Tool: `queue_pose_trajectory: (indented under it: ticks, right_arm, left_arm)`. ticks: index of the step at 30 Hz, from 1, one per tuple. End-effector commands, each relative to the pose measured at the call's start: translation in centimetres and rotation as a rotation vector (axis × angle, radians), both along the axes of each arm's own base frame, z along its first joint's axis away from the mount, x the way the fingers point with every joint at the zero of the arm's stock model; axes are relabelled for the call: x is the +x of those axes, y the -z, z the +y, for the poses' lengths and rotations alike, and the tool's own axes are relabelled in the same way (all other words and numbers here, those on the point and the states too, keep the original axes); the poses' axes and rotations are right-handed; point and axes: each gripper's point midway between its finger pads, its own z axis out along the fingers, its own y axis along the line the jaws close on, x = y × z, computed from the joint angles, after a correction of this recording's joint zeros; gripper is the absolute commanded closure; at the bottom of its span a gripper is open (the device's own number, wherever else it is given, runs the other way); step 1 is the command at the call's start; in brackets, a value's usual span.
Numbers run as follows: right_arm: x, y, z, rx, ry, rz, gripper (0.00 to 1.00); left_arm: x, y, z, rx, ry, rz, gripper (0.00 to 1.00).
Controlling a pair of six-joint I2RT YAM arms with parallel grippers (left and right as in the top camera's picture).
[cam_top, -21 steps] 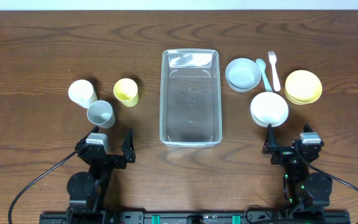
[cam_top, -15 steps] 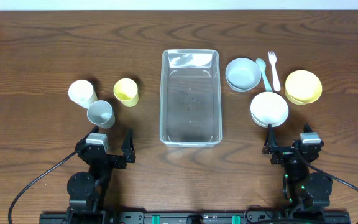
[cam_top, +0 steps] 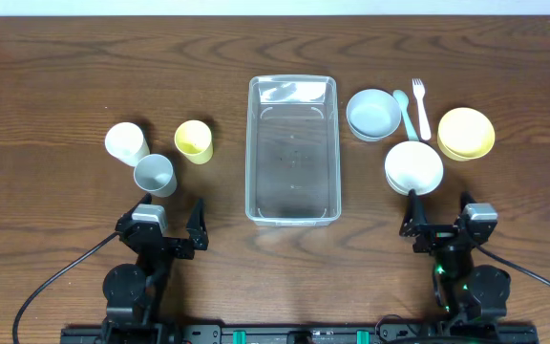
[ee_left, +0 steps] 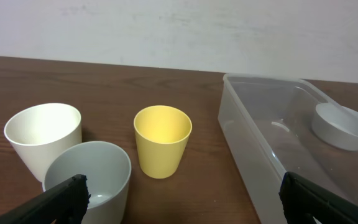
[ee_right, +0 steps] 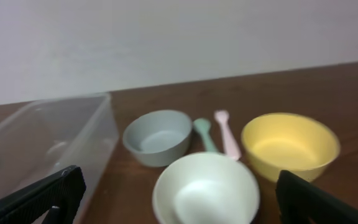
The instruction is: Pack container
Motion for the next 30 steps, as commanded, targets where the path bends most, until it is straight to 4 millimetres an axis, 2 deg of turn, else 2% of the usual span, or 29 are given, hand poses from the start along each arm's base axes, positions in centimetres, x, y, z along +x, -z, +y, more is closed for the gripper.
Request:
queue_pose_trajectory:
  ticks: [1, 4, 9, 13, 17, 21, 26, 28, 30]
  right_arm:
    - [-0.5, -0.9, 1.2, 0.056, -0.059, 0.025, 0.01]
    - [-0.8, -1.7, 0.4, 0.052, -0.017, 0.101, 0.01]
    - [-0.4, -4.5, -1.4, 0.051, 0.092, 0.303, 0.01]
    - [1.6, -6.3, -2.1, 0.049, 0.123, 0.544, 0.01]
    - [4.4, -6.8, -1.9, 0.036, 0.098, 0.773, 0.01]
    - [7.2, -4.8, -0.3, 0.089, 0.017, 0.93, 0.01]
    - [7.5, 0.5, 1.0, 0.067, -0.103, 1.126, 0.01]
    - [7.3, 2.6, 0.8, 0.112, -0.056, 1.214, 0.05]
    - [7.0, 4.2, -0.2, 0.193, 0.082, 1.289, 0.05]
  left_arm:
    - [0.1, 1.5, 0.2, 0.015, -0.007, 0.028, 0.02]
    - [0.1, 1.5, 0.2, 0.016, -0.007, 0.028, 0.02]
    - [0.1, 1.5, 0.2, 0.016, -0.007, 0.028, 0.02]
    - [0.1, 1.5, 0.2, 0.016, -0.007, 0.028, 0.02]
    - [0.1, 1.5, 0.2, 0.016, -0.007, 0.028, 0.02]
    - [0.1, 1.5, 0.2, 0.015, -0.007, 0.028, 0.02]
    - [0.1, 1.5, 0.2, 0.016, -0.007, 0.028, 0.02]
    - [0.1, 1.5, 0.2, 0.016, -0.007, 0.028, 0.02]
    - [0.1, 1.5, 0.2, 0.016, -0.007, 0.028, 0.02]
